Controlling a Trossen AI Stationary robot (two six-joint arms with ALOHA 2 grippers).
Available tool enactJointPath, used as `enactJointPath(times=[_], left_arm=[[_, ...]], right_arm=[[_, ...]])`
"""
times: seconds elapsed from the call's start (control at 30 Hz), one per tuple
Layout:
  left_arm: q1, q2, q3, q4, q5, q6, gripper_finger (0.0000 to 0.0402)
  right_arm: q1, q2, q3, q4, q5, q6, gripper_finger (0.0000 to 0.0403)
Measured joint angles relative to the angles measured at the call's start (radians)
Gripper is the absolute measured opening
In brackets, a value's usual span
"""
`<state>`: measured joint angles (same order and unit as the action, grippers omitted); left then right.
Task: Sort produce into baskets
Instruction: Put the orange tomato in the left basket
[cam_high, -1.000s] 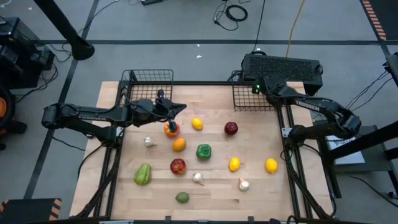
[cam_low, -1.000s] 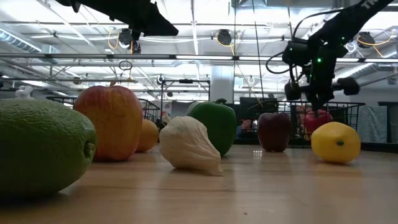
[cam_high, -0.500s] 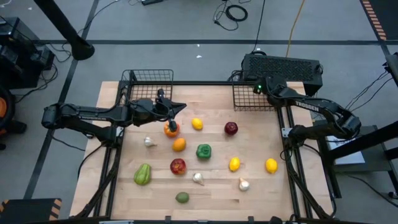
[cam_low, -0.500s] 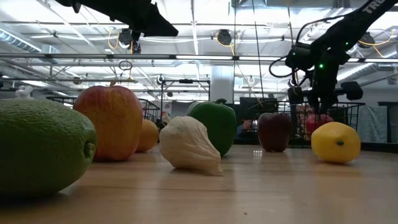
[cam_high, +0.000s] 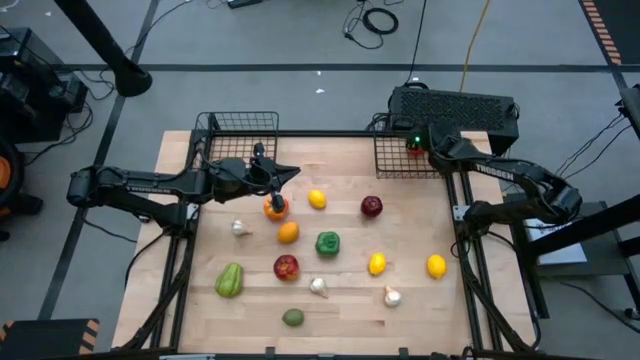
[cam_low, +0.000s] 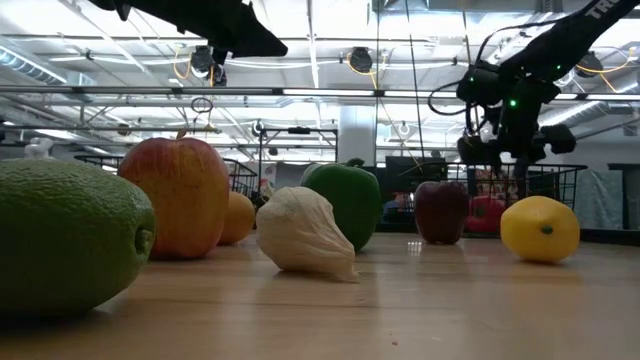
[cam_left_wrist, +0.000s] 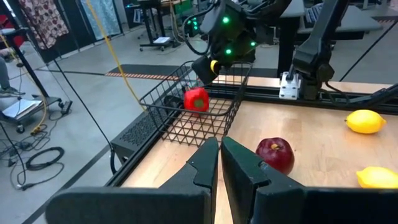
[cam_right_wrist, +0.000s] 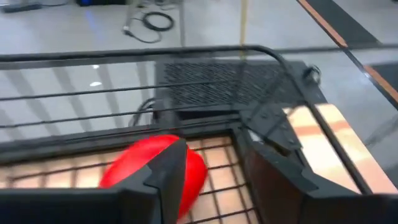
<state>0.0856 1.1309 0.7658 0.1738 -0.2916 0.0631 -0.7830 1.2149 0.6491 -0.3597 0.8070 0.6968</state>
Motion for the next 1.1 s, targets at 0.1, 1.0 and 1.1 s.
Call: enactJointPath(times=[0.1,1.0,1.1], left_arm=[[0.0,0.0,0.0,0.0,0.0,0.002,0.0029],[-0.01,0.0,0.0,0.01,-0.018,-0.004,0.0029],[-0.009,0.0,0.0,-0.022,0.004,-0.006,0.0029]], right_arm=[[0.072,-0.042,0.0,0.02,0.001,-0.075,0.017],[1.176,-0.05,0.001,0.242,-0.185,-0.328,0.0171],[1.176,-0.001,0.001,0.288,-0.185,-0.402,0.0171]])
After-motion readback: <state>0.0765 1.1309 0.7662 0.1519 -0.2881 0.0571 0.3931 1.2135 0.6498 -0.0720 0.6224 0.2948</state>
